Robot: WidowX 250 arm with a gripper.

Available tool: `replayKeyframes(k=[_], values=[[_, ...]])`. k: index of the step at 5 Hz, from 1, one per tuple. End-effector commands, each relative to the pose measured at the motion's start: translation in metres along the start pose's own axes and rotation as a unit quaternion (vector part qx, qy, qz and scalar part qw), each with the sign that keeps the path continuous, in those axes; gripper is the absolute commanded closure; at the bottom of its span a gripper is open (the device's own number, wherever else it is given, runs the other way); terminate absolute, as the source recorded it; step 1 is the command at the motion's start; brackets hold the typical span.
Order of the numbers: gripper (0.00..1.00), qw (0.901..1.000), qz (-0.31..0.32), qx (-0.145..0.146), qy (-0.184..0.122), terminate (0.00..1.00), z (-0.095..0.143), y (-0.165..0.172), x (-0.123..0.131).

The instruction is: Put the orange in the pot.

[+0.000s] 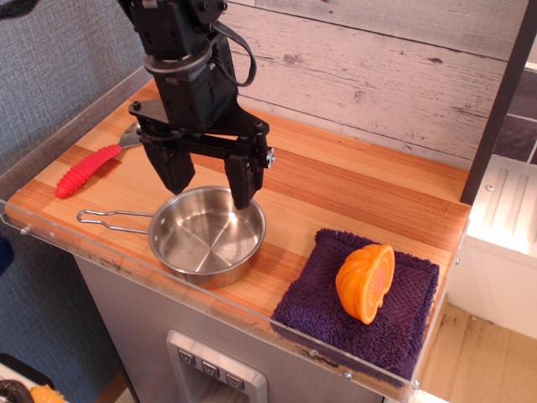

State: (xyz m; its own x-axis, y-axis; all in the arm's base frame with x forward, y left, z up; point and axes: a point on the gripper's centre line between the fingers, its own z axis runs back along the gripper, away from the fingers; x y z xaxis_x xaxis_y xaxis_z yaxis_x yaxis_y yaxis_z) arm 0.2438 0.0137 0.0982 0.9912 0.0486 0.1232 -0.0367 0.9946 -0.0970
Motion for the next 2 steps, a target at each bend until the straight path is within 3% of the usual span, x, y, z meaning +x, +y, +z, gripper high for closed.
replayKeyframes(k=[1,2], values=[[0.00,1.0000,0.000,0.000,0.000,0.00,0.000,0.000,0.000],[0.00,0.9970,-0.077,-0.002,0.005,0.00,-0.015,-0.045,0.006]])
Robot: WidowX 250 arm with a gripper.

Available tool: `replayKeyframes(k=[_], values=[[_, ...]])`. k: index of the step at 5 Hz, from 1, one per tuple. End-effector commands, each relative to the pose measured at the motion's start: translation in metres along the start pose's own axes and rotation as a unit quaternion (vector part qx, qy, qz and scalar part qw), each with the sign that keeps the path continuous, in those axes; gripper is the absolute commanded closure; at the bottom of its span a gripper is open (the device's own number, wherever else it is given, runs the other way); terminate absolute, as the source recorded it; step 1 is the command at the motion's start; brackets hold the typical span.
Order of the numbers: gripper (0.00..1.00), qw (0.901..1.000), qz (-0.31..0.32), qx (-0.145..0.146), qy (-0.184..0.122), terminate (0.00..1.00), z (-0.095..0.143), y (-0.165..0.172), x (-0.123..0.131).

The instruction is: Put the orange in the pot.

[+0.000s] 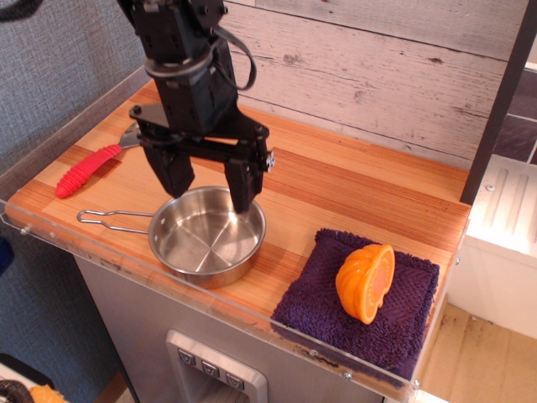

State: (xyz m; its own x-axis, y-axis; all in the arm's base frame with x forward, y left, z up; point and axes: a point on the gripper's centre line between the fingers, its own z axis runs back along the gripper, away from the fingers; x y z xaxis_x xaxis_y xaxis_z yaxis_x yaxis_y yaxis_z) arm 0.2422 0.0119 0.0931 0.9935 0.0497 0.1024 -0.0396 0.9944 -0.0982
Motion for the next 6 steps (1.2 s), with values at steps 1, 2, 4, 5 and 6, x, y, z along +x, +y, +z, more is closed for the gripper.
replayKeyframes(k=[1,2,4,5,6], values=[[0.00,0.9892,-0.147,-0.001,-0.006,0.00,-0.019,-0.085,0.007],[0.00,0.9845,-0.175,0.004,-0.011,0.00,-0.019,-0.106,0.002],[0.00,0.9875,-0.157,-0.005,-0.010,0.00,-0.027,-0.108,0.007],[0.00,0.9869,-0.161,-0.007,0.006,0.00,-0.045,-0.110,0.006],[0.00,0.9856,-0.168,-0.002,0.021,0.00,-0.062,-0.114,0.005]])
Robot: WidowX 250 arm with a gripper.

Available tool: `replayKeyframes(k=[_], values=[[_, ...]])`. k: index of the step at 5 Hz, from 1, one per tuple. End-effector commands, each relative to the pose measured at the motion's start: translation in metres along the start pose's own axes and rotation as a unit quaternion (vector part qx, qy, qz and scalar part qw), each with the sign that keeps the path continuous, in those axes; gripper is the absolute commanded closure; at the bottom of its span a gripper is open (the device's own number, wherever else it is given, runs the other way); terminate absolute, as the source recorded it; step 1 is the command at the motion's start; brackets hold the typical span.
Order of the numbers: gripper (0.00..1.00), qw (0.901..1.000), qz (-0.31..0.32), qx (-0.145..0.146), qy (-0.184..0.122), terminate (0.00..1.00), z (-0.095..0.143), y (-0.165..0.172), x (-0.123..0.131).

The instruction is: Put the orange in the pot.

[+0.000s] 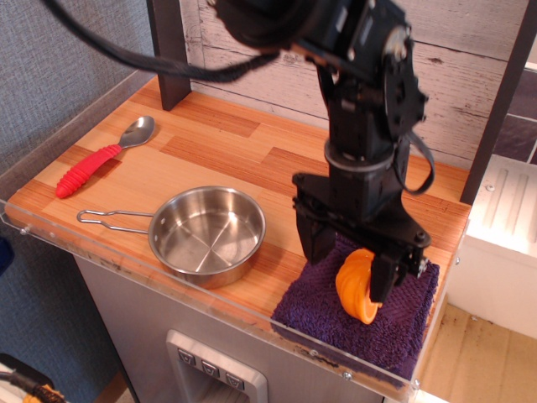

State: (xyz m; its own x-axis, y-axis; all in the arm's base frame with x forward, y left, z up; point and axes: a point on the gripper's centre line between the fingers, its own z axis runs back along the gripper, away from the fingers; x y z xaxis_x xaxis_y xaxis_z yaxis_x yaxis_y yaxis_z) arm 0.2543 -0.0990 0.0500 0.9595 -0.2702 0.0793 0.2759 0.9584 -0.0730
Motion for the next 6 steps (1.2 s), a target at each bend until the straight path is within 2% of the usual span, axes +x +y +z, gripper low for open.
replayKeyframes(k=[1,2,3,4,5,6], values=[[1.00,0.9999,-0.013,0.002,-0.003,0.00,-0.015,-0.007,0.006],[1.00,0.9995,-0.017,0.000,-0.027,0.00,-0.001,-0.009,0.006],[1.00,0.9974,-0.012,-0.007,-0.070,0.00,0.039,-0.002,0.000],[1.00,0.9934,0.061,0.011,-0.096,0.00,0.081,0.039,-0.021],[1.00,0.9886,0.126,0.051,-0.065,0.00,0.086,0.078,-0.042],[1.00,0.9821,0.173,0.072,-0.022,0.00,0.070,0.109,-0.060]])
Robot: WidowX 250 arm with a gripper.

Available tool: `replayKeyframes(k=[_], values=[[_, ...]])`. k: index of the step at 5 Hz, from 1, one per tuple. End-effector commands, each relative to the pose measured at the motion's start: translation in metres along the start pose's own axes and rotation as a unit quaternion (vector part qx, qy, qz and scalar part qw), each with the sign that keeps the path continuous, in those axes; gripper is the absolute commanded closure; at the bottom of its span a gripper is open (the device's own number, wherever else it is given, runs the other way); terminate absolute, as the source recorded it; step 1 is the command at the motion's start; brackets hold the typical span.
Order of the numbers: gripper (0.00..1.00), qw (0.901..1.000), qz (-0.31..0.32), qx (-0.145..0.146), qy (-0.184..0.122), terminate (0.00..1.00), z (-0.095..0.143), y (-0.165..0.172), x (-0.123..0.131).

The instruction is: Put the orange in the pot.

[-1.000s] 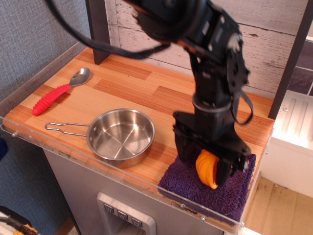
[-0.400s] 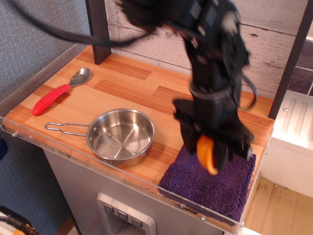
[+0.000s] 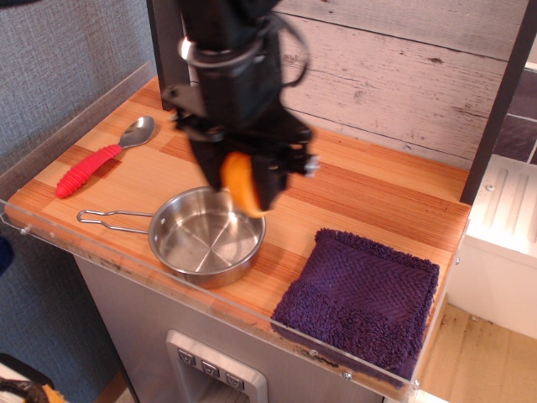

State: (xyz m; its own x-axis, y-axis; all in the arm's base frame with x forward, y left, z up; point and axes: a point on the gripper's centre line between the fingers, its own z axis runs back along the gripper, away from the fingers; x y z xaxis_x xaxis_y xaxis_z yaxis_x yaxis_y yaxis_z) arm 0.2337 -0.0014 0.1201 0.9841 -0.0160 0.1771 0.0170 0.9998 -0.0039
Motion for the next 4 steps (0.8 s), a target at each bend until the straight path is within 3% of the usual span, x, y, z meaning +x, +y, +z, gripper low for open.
replayKeyframes(k=[1,2,3,4], values=[[1.00,0.9961,0.057,0.032,0.059,0.00,-0.028,0.046,-0.018],[1.00,0.9953,0.053,0.023,0.078,0.00,-0.042,0.050,-0.015],[0.00,0.9961,0.040,0.018,0.076,0.00,-0.044,0.047,-0.010],[0.00,0.9980,0.037,0.007,0.051,0.00,-0.039,0.046,-0.007]])
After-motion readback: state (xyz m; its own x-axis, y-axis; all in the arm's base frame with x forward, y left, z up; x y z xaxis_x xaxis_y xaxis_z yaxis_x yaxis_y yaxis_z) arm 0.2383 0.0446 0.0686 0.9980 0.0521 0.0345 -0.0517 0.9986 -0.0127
